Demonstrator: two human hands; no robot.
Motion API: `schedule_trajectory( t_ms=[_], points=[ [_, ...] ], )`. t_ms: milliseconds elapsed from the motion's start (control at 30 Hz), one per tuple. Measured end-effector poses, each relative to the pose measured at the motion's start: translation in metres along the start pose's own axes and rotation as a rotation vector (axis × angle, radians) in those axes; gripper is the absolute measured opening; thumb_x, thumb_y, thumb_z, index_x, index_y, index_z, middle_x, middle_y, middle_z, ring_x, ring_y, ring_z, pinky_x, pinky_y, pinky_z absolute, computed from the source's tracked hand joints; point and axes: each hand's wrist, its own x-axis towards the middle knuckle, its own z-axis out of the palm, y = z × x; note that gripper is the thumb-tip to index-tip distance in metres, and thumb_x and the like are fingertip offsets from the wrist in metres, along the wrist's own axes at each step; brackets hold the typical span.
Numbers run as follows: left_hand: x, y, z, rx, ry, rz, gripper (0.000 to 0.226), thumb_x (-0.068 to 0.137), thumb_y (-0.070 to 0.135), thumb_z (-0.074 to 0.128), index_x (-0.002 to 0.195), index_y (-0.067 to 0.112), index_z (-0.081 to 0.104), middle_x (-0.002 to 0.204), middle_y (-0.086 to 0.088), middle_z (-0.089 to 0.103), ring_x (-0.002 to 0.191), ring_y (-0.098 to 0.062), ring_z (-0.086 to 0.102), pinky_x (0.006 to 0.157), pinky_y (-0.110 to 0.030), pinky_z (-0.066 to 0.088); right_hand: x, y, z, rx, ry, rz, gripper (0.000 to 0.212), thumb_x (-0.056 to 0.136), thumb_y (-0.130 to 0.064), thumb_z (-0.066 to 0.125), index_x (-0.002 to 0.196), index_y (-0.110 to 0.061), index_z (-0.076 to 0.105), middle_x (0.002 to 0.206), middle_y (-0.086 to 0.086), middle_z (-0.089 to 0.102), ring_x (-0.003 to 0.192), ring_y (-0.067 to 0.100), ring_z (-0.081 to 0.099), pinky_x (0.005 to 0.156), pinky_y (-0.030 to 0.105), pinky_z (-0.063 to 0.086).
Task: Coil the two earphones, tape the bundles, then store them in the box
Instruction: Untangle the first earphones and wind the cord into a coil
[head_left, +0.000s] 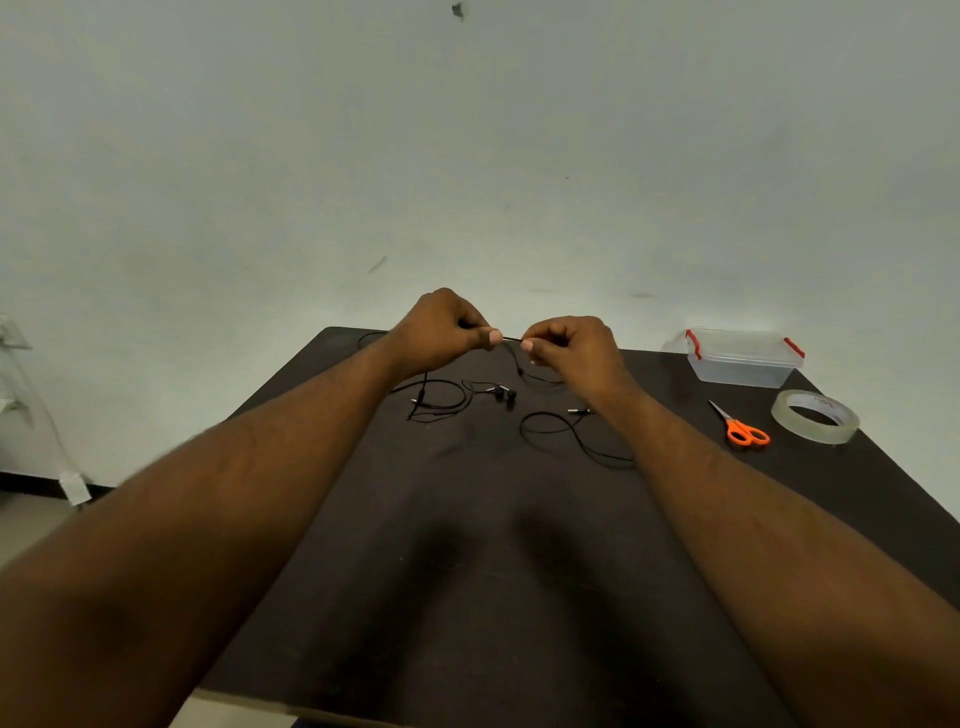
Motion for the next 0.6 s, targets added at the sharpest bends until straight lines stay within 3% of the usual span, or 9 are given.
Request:
schedule_trajectory(
  t_ms=[67, 133, 167, 267, 333, 467, 600],
  points=[
    [-0.003, -0.007, -0.007, -0.114, 0.007, -0.057, 0.027, 0.086, 0.034, 0.071, 0.084, 0.008, 0.077, 0.055, 0.012, 0.065, 0.046, -0.001, 0.050, 0.049, -0.014, 0.040, 0.002, 0.008, -0.017, -0.119, 0.039, -0.051, 0.006, 0.086, -0.011, 0.070, 0.090, -0.012, 0.074, 0.082, 0.003, 0.073, 0.069, 0.006, 0.065, 0.067, 0.012, 0.051],
    [-0.007, -0.017, -0.015, -0.178, -0.026, -0.105, 0.027, 0.087, 0.034, 0.070, 0.084, 0.007, 0.076, 0.049, 0.008, 0.056, 0.043, -0.009, 0.037, 0.046, -0.017, 0.034, 0.003, 0.015, -0.034, -0.195, 0.042, -0.085, 0.007, 0.087, -0.012, 0.069, 0.091, -0.013, 0.075, 0.085, 0.001, 0.073, 0.071, -0.001, 0.063, 0.065, 0.004, 0.045],
    [-0.009, -0.020, -0.018, -0.180, -0.047, -0.110, 0.026, 0.087, 0.034, 0.070, 0.083, 0.009, 0.076, 0.051, 0.004, 0.056, 0.044, -0.010, 0.038, 0.047, -0.017, 0.035, 0.003, 0.018, -0.040, -0.239, 0.035, -0.106, 0.008, 0.087, -0.012, 0.069, 0.090, -0.012, 0.075, 0.084, 0.001, 0.073, 0.071, 0.000, 0.063, 0.065, 0.003, 0.044],
    [-0.011, -0.021, -0.019, -0.168, -0.051, -0.088, 0.022, 0.089, 0.028, 0.068, 0.085, 0.007, 0.075, 0.046, 0.017, 0.058, 0.040, 0.006, 0.048, 0.046, -0.002, 0.034, 0.005, 0.021, -0.050, -0.304, 0.037, -0.151, 0.009, 0.088, -0.013, 0.067, 0.089, -0.012, 0.076, 0.081, 0.003, 0.072, 0.073, 0.009, 0.063, 0.063, 0.006, 0.045],
    [-0.010, -0.022, -0.019, -0.149, -0.034, -0.068, 0.021, 0.089, 0.027, 0.068, 0.087, 0.008, 0.076, 0.049, 0.022, 0.061, 0.044, 0.011, 0.051, 0.048, -0.001, 0.036, 0.005, 0.020, -0.053, -0.331, 0.042, -0.163, 0.010, 0.088, -0.013, 0.066, 0.090, -0.012, 0.076, 0.081, 0.002, 0.072, 0.075, 0.009, 0.064, 0.064, 0.007, 0.044],
    [-0.009, -0.032, -0.029, -0.106, 0.000, -0.080, 0.012, 0.084, 0.035, 0.072, 0.078, 0.027, 0.078, 0.070, 0.014, 0.072, 0.058, 0.002, 0.056, 0.060, -0.015, 0.046, 0.007, 0.024, -0.068, -0.348, 0.113, -0.129, 0.010, 0.088, -0.011, 0.066, 0.090, -0.010, 0.076, 0.077, -0.007, 0.068, 0.070, -0.008, 0.058, 0.062, -0.003, 0.035],
    [-0.011, -0.044, -0.037, -0.087, 0.017, -0.091, 0.008, 0.080, 0.035, 0.076, 0.072, 0.036, 0.076, 0.082, 0.006, 0.076, 0.064, -0.002, 0.059, 0.064, -0.021, 0.051, 0.007, 0.031, -0.080, -0.404, 0.097, -0.133, 0.010, 0.088, -0.011, 0.066, 0.088, -0.010, 0.076, 0.078, -0.002, 0.070, 0.074, 0.008, 0.061, 0.067, 0.005, 0.038]
  ],
)
